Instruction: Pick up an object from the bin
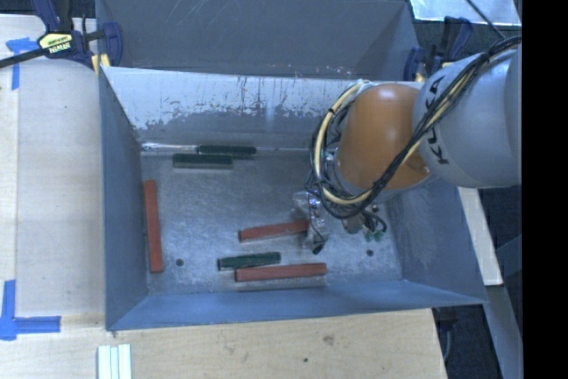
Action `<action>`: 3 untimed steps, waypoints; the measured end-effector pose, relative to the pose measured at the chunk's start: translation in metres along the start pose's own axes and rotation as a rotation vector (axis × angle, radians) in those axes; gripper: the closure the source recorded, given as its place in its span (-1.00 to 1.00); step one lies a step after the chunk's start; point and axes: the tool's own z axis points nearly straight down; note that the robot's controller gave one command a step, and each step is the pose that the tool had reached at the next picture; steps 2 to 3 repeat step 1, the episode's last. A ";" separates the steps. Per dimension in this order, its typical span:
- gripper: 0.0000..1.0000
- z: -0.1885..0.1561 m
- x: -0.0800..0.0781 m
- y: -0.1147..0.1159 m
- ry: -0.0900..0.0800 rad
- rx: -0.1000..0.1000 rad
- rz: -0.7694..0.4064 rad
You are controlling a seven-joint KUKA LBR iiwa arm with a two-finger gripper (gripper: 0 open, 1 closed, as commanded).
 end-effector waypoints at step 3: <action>1.00 -0.133 -0.012 -0.008 -0.004 0.001 0.000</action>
Offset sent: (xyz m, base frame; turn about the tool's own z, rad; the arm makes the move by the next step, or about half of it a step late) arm 0.0117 -0.0049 0.1315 -0.0024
